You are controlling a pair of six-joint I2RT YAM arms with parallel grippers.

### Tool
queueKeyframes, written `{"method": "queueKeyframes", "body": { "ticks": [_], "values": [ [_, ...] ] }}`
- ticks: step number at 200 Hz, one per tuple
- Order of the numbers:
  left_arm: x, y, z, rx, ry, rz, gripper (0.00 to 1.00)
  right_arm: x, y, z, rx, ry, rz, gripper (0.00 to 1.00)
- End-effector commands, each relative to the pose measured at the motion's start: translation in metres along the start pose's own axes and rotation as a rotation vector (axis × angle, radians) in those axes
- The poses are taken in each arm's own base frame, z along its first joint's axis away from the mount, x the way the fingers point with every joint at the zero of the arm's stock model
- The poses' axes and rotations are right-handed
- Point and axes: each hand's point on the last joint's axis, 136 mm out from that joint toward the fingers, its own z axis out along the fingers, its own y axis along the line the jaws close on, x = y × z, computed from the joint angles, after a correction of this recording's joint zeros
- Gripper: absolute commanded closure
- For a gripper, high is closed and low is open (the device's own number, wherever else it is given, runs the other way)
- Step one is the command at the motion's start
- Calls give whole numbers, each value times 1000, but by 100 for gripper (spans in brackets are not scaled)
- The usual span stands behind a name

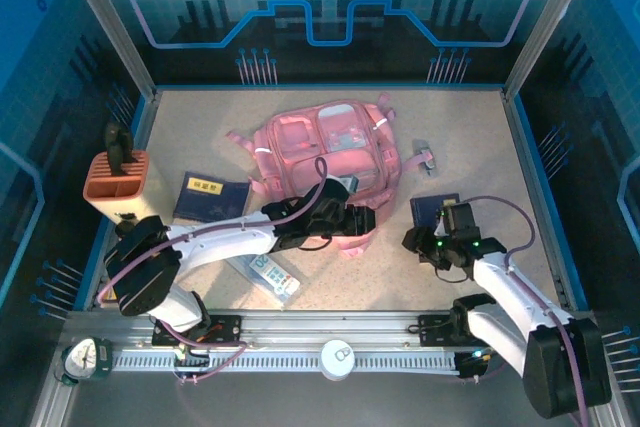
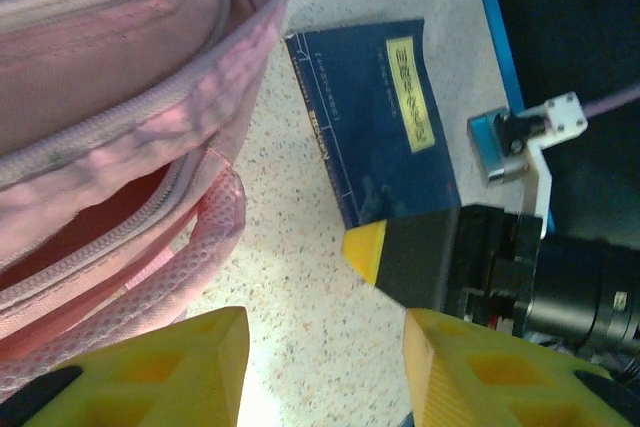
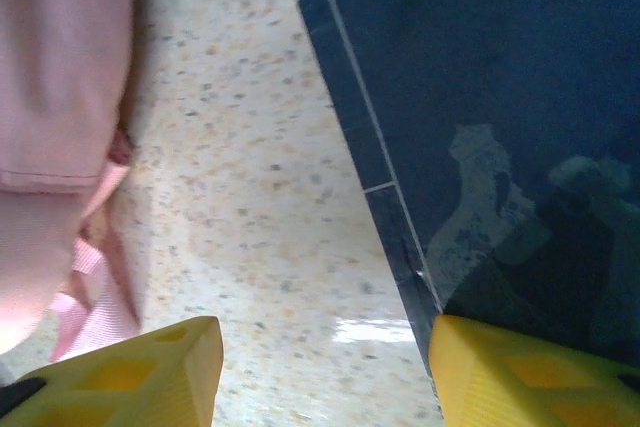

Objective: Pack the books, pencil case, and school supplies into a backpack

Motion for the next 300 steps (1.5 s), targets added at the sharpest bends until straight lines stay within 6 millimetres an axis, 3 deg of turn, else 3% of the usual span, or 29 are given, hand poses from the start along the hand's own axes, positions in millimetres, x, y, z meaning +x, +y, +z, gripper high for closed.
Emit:
{"method": "queueKeyframes", "body": {
  "ticks": [1, 33, 85, 109, 132, 186, 241, 268, 300],
  "values": [
    [-20, -14, -10, 45, -97, -68, 56, 9, 17, 9, -61, 35, 47, 42],
    [-16, -23, -9, 65, -114, -95, 57, 0, 46, 3, -112, 16, -3, 42],
    [-1, -47, 9, 91, -80, -79, 58, -26, -1, -27, 11, -70, 46, 33],
    [7, -51, 26, 89, -46, -76, 58, -24, -19, -28, 26, -74, 85, 35],
    [11, -52, 37, 93, -26, -84, 58, -15, -22, -24, 24, -30, 93, 39],
    [21, -40, 58, 51, 11, -90, 57, 3, -21, -15, 0, 72, 89, 44],
    [24, -15, 73, 11, 22, -134, 60, 32, 14, 0, -48, 136, 38, 47],
    [25, -5, 72, -9, 16, -148, 63, 24, 24, -8, -67, 104, 13, 47],
    [25, -3, 71, -11, 10, -154, 65, -2, 5, -31, 22, -2, -20, 41]
  ]
}}
